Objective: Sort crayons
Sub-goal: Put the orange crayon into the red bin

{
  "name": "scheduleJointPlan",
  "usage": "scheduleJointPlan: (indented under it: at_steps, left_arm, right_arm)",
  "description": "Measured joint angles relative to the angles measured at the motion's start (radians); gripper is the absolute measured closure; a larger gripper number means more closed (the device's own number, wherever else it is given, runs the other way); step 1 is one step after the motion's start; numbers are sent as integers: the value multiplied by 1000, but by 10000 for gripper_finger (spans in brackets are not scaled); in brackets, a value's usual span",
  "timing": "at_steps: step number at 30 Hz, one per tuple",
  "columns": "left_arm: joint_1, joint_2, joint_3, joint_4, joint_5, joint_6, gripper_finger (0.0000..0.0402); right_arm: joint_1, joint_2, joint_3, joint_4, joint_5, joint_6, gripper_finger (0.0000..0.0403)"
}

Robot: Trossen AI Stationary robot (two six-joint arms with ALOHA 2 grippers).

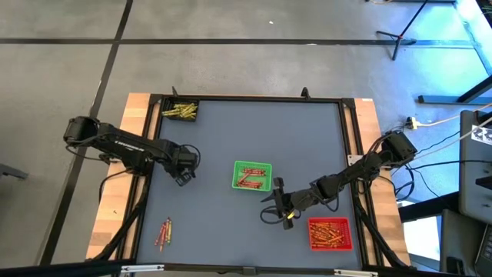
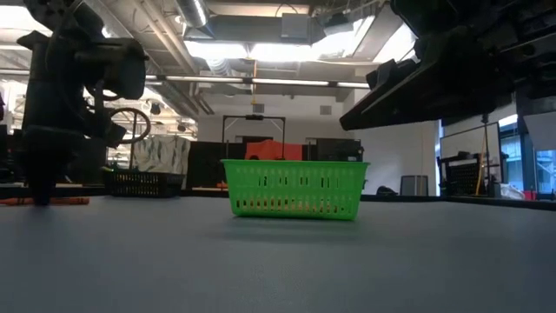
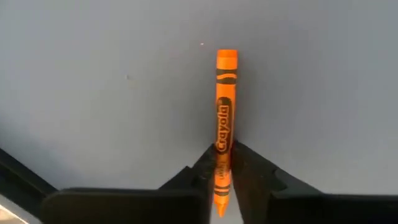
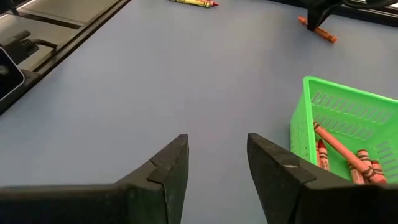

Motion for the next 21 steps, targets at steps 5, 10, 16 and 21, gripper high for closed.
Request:
scheduleJointPlan:
  at_steps: [5, 10, 16, 21]
  left_arm:
    - [-34, 5, 30, -9, -46, 20, 396]
    - [-125, 4, 123, 49, -172, 12, 386]
    - [-299, 5, 187, 246, -302, 31, 385]
    - [-425, 23, 186, 532, -462, 132, 384]
  right_arm:
    - [0, 0, 0, 7, -1, 15, 243]
    - [0, 0, 1, 28, -14, 35, 243]
    - [0, 0, 24, 31, 0, 62, 215]
    - [-1, 0, 47, 34, 31, 62, 167]
